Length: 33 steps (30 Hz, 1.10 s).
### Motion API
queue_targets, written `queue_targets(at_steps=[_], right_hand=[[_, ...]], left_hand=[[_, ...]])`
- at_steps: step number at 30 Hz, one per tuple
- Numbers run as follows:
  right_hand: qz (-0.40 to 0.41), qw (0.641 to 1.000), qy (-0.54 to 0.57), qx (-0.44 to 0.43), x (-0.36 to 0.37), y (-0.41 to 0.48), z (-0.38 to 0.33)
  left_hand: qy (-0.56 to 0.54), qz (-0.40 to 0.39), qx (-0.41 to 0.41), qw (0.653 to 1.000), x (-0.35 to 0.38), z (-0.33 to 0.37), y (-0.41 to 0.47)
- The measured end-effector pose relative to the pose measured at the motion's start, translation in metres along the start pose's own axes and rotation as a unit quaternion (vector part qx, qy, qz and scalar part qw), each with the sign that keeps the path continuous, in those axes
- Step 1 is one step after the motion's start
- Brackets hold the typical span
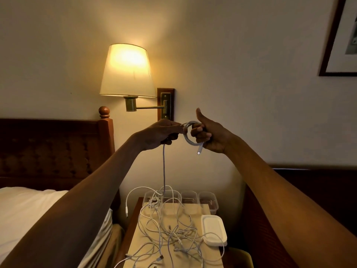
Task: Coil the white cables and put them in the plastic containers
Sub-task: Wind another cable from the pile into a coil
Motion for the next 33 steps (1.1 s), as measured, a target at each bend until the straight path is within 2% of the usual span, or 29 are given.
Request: queue_targets(at_steps=[4,7,11,13,15,17,20,22,26,29,33], right_hand=[[-0.014,1.000,0.008,0.005,-0.006,0.002,-0.002],[-0.022,0.999,0.021,-0.020,-0.015,0.000,-0.014],[-0.008,0.989,0.116,-0.093,-0.020,-0.001,-0.036],[0.014,0.973,0.182,-0.141,-0.021,0.002,-0.045],[0.026,0.966,0.187,-0.179,-0.019,0.004,-0.049],[0.045,0.968,0.143,-0.201,-0.018,0.008,-0.046],[0.093,0.975,-0.005,-0.200,-0.022,0.017,-0.034],[0.125,0.966,-0.105,-0.203,-0.025,0.022,-0.026],[0.157,0.944,-0.217,-0.194,-0.032,0.021,-0.012],[0.163,0.936,-0.234,-0.204,-0.029,0.023,-0.007],[0.178,0.934,-0.211,-0.226,-0.032,0.025,-0.009]], left_hand=[[0.019,0.020,0.010,1.000,-0.001,0.000,-0.002],[-0.032,0.038,0.011,0.999,-0.010,-0.010,-0.008],[-0.081,0.055,-0.021,0.995,-0.021,-0.037,-0.019],[-0.054,0.073,-0.042,0.995,-0.012,-0.049,-0.023],[0.018,0.083,-0.052,0.995,0.001,-0.055,-0.025],[0.091,0.050,-0.055,0.993,0.016,-0.052,-0.023],[0.199,-0.026,-0.074,0.977,0.037,-0.033,-0.014],[0.248,-0.061,-0.076,0.964,0.043,-0.016,-0.008],[0.326,-0.086,-0.050,0.940,0.035,0.015,0.004],[0.352,-0.107,-0.030,0.929,0.033,0.029,0.005],[0.348,-0.135,-0.061,0.926,0.038,0.028,0.005]])
Point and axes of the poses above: each hand's wrist, its own y-axis towards the middle knuckle, its own x-axis out of the palm, z = x × y, the point moved 3 cm from there along y, towards the middle knuckle, and after that the axes turned 13 degrees about y, right-handed, at the moved point
